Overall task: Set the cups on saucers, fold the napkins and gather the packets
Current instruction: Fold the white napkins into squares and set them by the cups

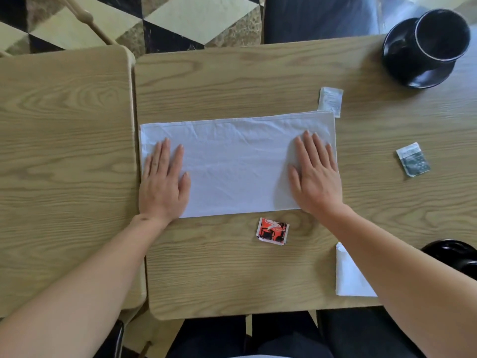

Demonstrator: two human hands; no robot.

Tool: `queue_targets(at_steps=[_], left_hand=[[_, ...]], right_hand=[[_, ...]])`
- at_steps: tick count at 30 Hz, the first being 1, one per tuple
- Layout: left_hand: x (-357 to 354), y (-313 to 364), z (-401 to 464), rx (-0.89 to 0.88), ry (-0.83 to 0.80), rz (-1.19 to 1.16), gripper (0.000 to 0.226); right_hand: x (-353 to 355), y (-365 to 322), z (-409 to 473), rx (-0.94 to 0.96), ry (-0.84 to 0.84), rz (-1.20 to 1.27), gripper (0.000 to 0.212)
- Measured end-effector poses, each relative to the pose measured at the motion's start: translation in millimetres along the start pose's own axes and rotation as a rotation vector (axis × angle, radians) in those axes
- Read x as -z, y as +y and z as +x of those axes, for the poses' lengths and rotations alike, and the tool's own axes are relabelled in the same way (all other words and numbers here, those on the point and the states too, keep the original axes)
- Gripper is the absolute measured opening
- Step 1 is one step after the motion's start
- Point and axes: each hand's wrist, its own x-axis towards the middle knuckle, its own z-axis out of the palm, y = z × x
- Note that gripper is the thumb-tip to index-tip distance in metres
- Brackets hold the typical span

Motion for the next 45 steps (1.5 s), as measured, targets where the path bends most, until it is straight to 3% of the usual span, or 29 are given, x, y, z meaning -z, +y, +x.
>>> queue_targets(at_steps=[9, 12, 15, 18, 21, 25, 28, 31, 34, 38, 41, 45], left_hand=[[10.7, -1.6, 2.7, 0.026, -0.089, 0.015, 0.065], [37.4, 19.1, 5.1, 0.173, -0.074, -0.063, 0.062], [62.5, 75.8, -11.4, 0.473, 0.053, -0.324, 0.051], [84.8, 160.2, -20.4, 1.042, -0.076, -1.028, 0.023], [94.5, 236.3, -10.8, 1.505, -0.266, -1.535, 0.004], [92.8, 290.9, 12.8, 1.745, -0.396, -1.877, 0.007], [85.1, 308.5, 26.9, 1.824, -0.442, -2.078, 0.011], [82.7, 313.7, 32.8, 1.907, -0.319, -2.172, 0.032], [86.7, 313.6, 34.3, 1.937, -0.3, -2.216, 0.019], [100.5, 311.8, 30.7, 1.947, -0.359, -2.206, 0.027], [120.9, 313.8, 27.7, 1.915, -0.296, -2.309, 0.042], [149.1, 303.8, 26.6, 1.763, -0.135, -2.621, 0.029]], right_hand=[[3.4, -1.9, 1.4, -0.016, -0.026, 0.032, 0.068], [22.8, -5.3, 9.4, -0.243, 0.056, 0.157, 0.058], [49.9, 6.5, 25.4, -0.6, 0.231, 0.385, 0.05], [70.3, 18.8, 44.7, -0.836, 0.123, 0.661, 0.042], [81.2, 18.9, 57.7, -0.901, -0.032, 0.684, 0.029], [83.3, 16.8, 61.9, -0.879, -0.198, 0.686, 0.025], [84.5, 17.7, 66.5, -0.812, -0.263, 0.691, 0.017], [92.2, 15.5, 69.3, -0.796, -0.282, 0.759, 0.012], [107.9, 10.0, 67.8, -0.753, -0.347, 0.892, 0.008], [133.9, -3.5, 62.6, -0.68, -0.415, 1.07, 0.008], [158.7, -26.8, 65.4, -0.625, -0.348, 1.02, 0.009], [199.9, -66.5, 69.1, -0.534, -0.342, 0.991, 0.012]])
